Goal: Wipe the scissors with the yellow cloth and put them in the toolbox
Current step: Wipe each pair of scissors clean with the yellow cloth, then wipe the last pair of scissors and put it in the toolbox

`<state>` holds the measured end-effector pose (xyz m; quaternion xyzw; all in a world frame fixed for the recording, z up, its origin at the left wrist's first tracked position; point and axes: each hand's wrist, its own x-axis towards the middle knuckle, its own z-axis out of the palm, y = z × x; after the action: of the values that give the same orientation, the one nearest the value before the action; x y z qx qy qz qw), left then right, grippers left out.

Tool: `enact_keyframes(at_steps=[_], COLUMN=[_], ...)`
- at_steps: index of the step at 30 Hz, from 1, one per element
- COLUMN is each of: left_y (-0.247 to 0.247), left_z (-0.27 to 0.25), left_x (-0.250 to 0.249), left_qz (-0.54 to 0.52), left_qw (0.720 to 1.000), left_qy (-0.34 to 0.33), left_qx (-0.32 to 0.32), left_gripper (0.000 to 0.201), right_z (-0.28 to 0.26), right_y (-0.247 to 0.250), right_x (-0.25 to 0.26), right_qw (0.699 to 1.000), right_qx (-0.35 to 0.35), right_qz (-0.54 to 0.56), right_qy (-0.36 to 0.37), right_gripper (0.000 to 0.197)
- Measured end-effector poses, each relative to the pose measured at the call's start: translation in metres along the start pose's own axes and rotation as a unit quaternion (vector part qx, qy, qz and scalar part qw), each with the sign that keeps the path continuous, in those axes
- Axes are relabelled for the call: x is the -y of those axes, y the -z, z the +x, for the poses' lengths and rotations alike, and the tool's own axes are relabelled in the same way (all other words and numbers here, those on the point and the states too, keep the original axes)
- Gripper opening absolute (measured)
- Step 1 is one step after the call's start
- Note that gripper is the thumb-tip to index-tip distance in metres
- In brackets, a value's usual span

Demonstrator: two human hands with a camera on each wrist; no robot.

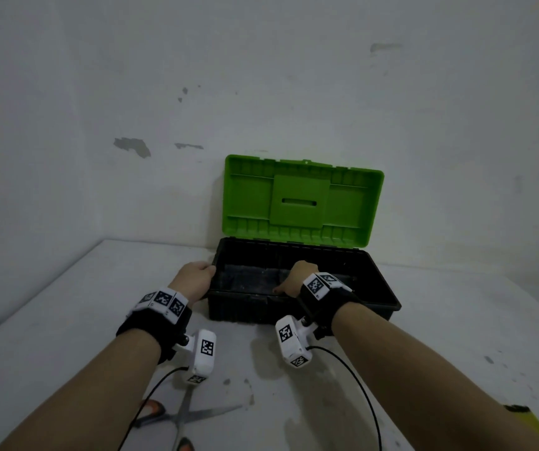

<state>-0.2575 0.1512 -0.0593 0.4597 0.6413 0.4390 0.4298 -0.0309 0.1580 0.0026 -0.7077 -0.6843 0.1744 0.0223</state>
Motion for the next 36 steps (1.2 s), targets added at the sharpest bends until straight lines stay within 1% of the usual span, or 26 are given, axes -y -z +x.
enact_keyframes(at_steps=[3, 5, 6, 7, 8, 9, 11, 13, 15, 17, 20, 24, 27, 31, 34, 36], left_y=[0.000, 0.001, 0.002, 0.002, 0.003, 0.003, 0.001, -0.001, -0.004, -0.004, -0.001, -0.001, -0.001, -0.004, -0.011, -0.015], left_z=[0.007, 0.020, 0.022, 0.025, 0.028, 0.029, 0.010, -0.018, -0.039, -0.051, -0.070, -0.096, -0.121, -0.155, -0.183, -0.198], left_x=[0.006, 0.015, 0.016, 0.018, 0.021, 0.022, 0.012, -0.004, -0.014, -0.016, -0.017, -0.012, -0.005, 0.004, 0.010, 0.012], left_qz=[-0.003, 0.002, 0.006, 0.008, 0.013, 0.015, 0.020, 0.010, 0.020, 0.052, 0.106, 0.186, 0.235, 0.278, 0.322, 0.346], left_qw=[1.000, 1.000, 1.000, 1.000, 1.000, 1.000, 1.000, 1.000, 1.000, 0.998, 0.993, 0.980, 0.969, 0.959, 0.946, 0.938], left_qy=[-0.005, -0.010, -0.011, -0.011, -0.014, -0.016, -0.012, -0.001, 0.008, -0.001, -0.025, -0.039, -0.047, -0.035, -0.029, -0.025], left_qx=[0.002, 0.005, 0.004, 0.001, 0.001, 0.001, -0.003, -0.013, -0.018, -0.027, -0.045, -0.052, -0.053, -0.047, -0.024, -0.019], left_gripper=[0.021, 0.025, 0.028, 0.029, 0.026, 0.024, 0.024, 0.025, 0.025, 0.023, 0.030, 0.040, 0.038, 0.036, 0.030, 0.031], right_z=[0.003, 0.003, 0.002, 0.002, 0.001, -0.001, -0.001, -0.005, -0.009, -0.015, -0.025, -0.048, -0.077, -0.117, -0.147, -0.163], right_y=[-0.005, -0.007, -0.007, -0.009, -0.009, -0.009, -0.010, -0.009, -0.005, -0.002, -0.001, -0.002, -0.004, -0.011, -0.017, -0.020], right_x=[-0.005, -0.007, -0.007, -0.008, -0.008, -0.008, -0.011, -0.011, -0.010, -0.011, -0.021, -0.038, -0.061, -0.099, -0.130, -0.152], right_qw=[0.999, 0.999, 0.999, 0.999, 0.999, 0.998, 0.998, 0.998, 0.997, 0.996, 0.994, 0.992, 0.989, 0.980, 0.981, 0.983], right_qx=[0.028, 0.033, 0.037, 0.041, 0.045, 0.051, 0.047, 0.022, -0.006, -0.040, -0.067, -0.113, -0.139, -0.192, -0.187, -0.180], right_qz=[0.020, 0.028, 0.013, -0.002, -0.011, -0.010, 0.006, 0.057, 0.071, 0.082, 0.090, 0.051, 0.037, 0.035, 0.040, 0.028], right_qy=[0.003, 0.017, 0.023, 0.022, 0.023, 0.033, 0.039, 0.017, -0.004, -0.019, -0.006, 0.032, 0.042, 0.047, 0.034, 0.013], right_gripper=[0.031, 0.023, 0.023, 0.031, 0.034, 0.032, 0.033, 0.036, 0.028, 0.028, 0.033, 0.038, 0.040, 0.033, 0.032, 0.033])
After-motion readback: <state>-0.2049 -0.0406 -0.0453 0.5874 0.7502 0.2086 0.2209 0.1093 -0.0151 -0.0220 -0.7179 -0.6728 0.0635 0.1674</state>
